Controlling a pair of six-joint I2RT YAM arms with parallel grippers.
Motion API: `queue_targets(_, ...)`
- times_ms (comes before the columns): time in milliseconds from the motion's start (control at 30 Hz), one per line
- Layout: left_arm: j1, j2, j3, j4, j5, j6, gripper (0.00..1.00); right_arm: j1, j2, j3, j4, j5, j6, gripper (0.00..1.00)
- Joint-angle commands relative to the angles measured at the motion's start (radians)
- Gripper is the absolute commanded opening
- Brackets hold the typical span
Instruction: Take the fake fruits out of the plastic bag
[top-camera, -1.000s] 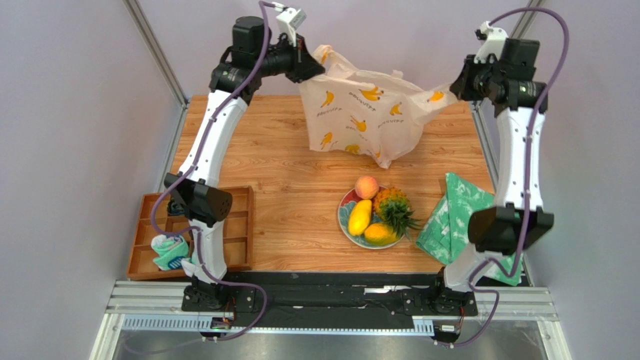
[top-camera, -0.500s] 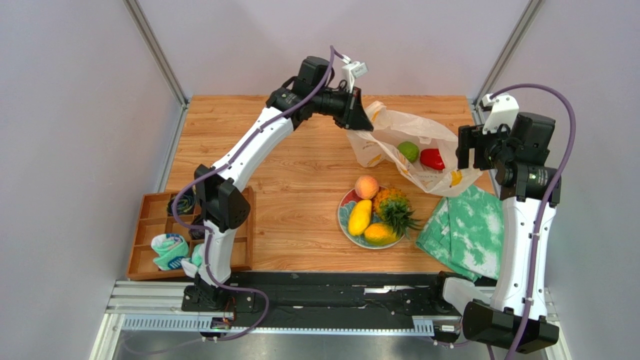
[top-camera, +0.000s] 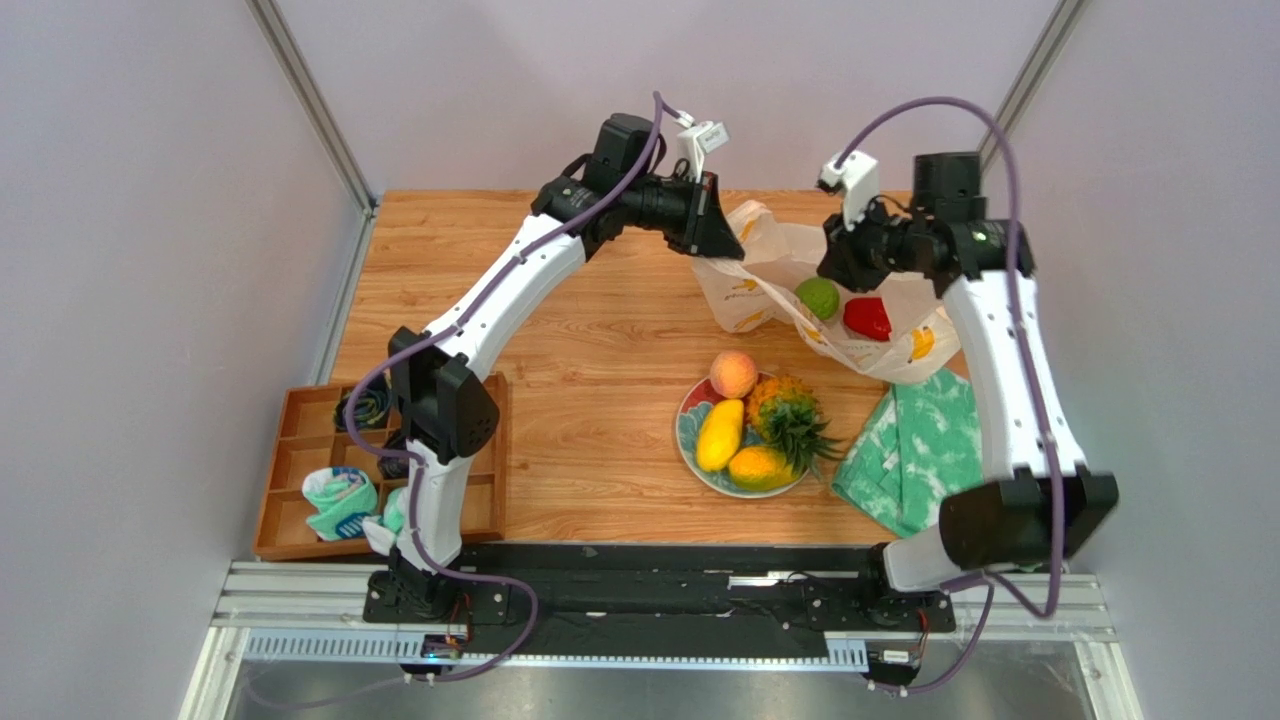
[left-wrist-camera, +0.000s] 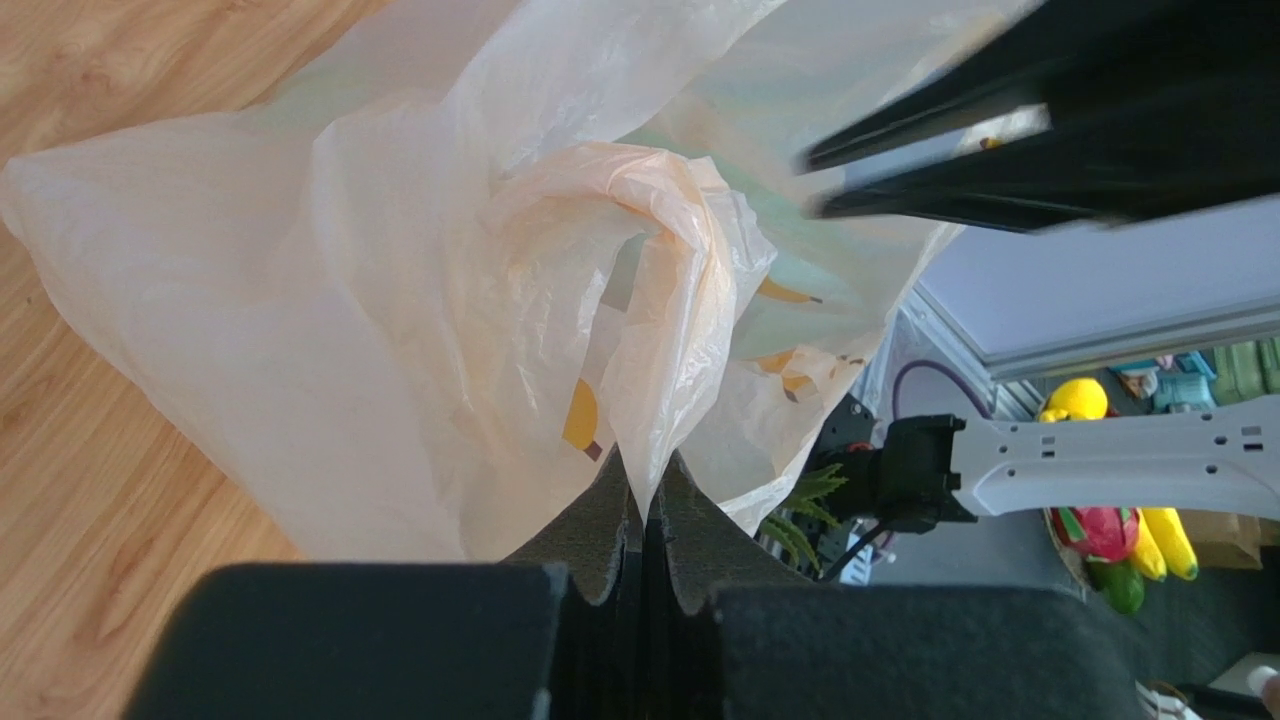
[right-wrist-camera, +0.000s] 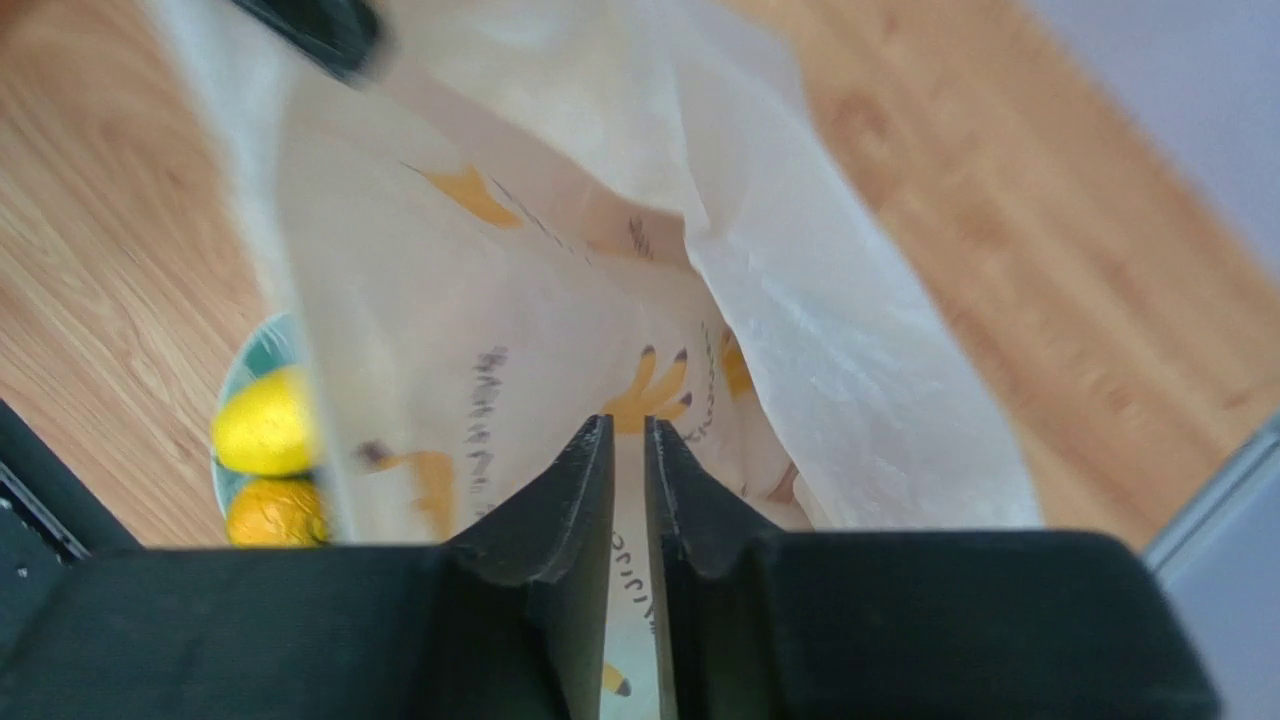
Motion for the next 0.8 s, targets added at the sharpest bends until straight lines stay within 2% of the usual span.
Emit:
queue_targets(0,-0.003,-0.029,-0.009,0.002,-0.013,0.023,0.00,-0.013,0.169,-0.073,-0.051,0.180,-0.124,0.13)
queue_targets(33,-0.002,-0.035,-0.015,-0.002,-0.013,0.029,0.00,-0.019,0.187,-0.091,-0.004,0.261,-0.125,0.11)
queue_targets(133,-0.002,-0.043,-0.035,-0.017,-0.023,0.057,0.00,-0.039,0.194,-0.222,0.058,0.369,-0.129,0.09)
queue_targets(267,-0.002,-0.046,-0.049,-0.039,-0.039,0.088,0.00,-0.021,0.042,-0.438,0.056,0.329,-0.193,0.08)
queue_targets(333,-0.002,-0.043,-0.050,-0.045,-0.041,0.095,0.00,-0.016,-0.009,-0.522,0.161,0.364,-0.197,0.08)
queue_targets(400,-0.002,-0.043,-0.058,-0.047,-0.044,0.091,0.00,-0.021,0.020,-0.509,0.219,0.393,-0.175,0.07)
queue_targets(533,-0.002,-0.069,-0.087,-0.051,-0.039,0.103,0.00,-0.038,0.221,-0.302,0.220,0.456,-0.063,0.11)
queue_targets(600,-0.003,-0.081,-0.116,-0.050,-0.043,0.120,0.00,-0.041,0.325,-0.204,0.225,0.465,-0.043,0.18)
queue_targets(633,-0.003,-0.092,-0.127,-0.048,-0.053,0.121,0.00,-0.041,0.362,-0.181,0.232,0.497,-0.042,0.25)
queue_targets(667,-0.005,-0.094,-0.142,-0.047,-0.058,0.121,0.00,-0.042,0.425,-0.138,0.233,0.516,-0.034,0.38)
queue_targets(767,-0.008,-0.094,-0.150,-0.045,-0.061,0.126,0.00,-0.073,0.509,-0.084,0.234,0.561,-0.007,0.58)
